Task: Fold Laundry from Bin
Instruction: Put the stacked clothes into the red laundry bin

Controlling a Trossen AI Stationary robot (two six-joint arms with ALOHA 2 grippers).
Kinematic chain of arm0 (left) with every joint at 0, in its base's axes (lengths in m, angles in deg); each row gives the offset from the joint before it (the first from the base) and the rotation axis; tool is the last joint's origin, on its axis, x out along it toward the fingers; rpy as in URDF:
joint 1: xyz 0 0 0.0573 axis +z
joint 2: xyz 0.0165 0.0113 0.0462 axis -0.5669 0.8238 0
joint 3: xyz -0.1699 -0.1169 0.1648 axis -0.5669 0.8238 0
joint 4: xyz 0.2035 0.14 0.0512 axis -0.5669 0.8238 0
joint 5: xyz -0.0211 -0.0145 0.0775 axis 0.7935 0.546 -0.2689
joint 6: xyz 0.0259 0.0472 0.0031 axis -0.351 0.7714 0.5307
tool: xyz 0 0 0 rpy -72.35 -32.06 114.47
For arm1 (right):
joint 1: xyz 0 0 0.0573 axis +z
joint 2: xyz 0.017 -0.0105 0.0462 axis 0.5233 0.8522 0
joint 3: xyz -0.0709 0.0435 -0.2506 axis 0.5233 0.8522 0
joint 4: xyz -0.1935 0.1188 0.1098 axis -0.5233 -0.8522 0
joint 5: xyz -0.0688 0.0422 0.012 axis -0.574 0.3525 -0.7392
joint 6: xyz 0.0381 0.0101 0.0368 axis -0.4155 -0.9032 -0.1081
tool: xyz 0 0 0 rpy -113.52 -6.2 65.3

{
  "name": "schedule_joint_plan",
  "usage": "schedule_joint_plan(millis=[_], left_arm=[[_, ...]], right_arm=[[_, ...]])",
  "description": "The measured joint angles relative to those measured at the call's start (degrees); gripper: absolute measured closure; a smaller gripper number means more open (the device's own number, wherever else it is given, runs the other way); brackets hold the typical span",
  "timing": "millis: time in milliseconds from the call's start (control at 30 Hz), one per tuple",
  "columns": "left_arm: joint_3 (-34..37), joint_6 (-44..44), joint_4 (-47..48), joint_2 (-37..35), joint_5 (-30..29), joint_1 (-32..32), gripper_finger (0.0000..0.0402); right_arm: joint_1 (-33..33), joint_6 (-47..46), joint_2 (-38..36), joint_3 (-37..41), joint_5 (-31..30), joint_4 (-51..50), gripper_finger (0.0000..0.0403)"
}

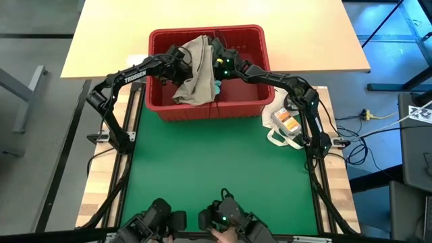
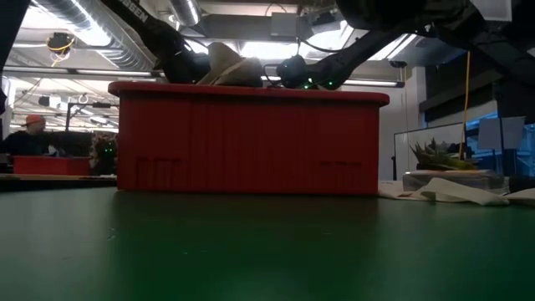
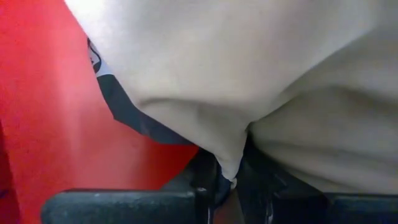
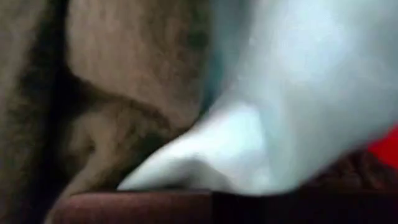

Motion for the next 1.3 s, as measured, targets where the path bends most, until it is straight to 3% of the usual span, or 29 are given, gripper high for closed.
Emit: schedule_joint_plan(millis=[300, 700, 1133, 1300], left_arm=[[0.00, 0.88, -1.04, 0.00, -1.70, 0.02, 0.0358], [-0.01, 4.13, -2.25, 0.00, -1.65, -0.02, 0.0353], [-0.07, 4.34, -1.96, -0.02, -1.07, 0.05, 0.0257], [-0.11, 0.21, -2.71, -0.07, -1.10, 0.76, 0.0231]], right_arm=[[-0.02, 0.09, 0.00, 0.00, -1.23, -0.26, 0.0387], [-0.46, 1.55, 0.00, 0.02, -1.32, -2.02, 0.0233], [-1.28, 3.45, 0.00, 0.02, -0.58, -6.10, 0.0163], [-3.88, 3.44, 0.00, 0.02, 7.44, -6.34, 0.0164]])
